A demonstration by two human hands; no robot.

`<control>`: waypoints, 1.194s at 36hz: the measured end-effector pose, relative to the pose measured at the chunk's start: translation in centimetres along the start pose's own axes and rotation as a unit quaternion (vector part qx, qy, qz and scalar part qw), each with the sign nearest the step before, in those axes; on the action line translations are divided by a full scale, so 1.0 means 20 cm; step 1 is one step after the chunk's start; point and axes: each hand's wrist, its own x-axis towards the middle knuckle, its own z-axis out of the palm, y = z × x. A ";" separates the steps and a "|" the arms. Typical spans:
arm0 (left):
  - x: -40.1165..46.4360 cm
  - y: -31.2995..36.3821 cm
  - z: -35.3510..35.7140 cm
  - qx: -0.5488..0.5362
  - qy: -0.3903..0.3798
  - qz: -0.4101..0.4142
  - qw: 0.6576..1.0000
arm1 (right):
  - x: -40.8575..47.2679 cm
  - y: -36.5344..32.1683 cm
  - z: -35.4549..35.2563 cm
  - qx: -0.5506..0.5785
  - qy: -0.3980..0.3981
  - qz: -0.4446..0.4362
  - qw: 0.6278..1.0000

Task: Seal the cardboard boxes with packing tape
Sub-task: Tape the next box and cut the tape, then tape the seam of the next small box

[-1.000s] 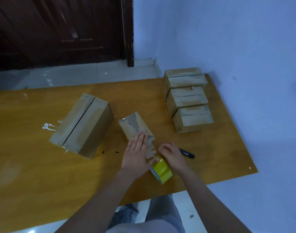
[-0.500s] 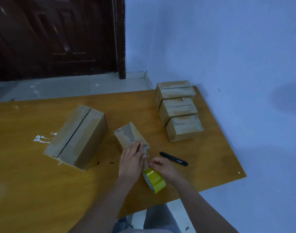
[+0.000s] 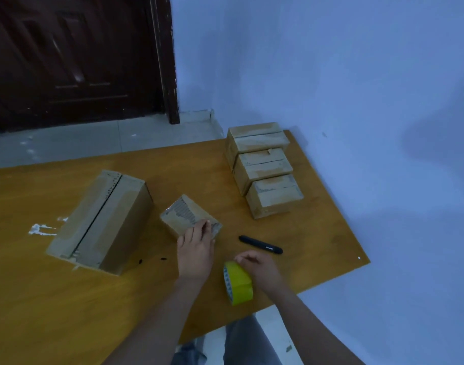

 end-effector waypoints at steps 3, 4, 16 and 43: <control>0.00 0.05 -0.03 0.024 -0.047 -0.040 0.998 | 0.01 -0.01 -0.03 0.015 0.012 -0.001 1.000; 0.00 0.07 -0.04 0.037 -0.070 -0.055 0.995 | 0.01 -0.01 -0.04 0.020 0.016 -0.002 1.000; 0.09 0.16 -0.17 0.057 -0.193 -0.093 0.975 | 0.03 -0.07 -0.16 0.035 0.065 -0.039 0.996; 0.12 0.22 -0.16 0.035 -0.260 -0.123 0.957 | -0.06 -0.24 -0.20 0.033 0.109 -0.092 0.989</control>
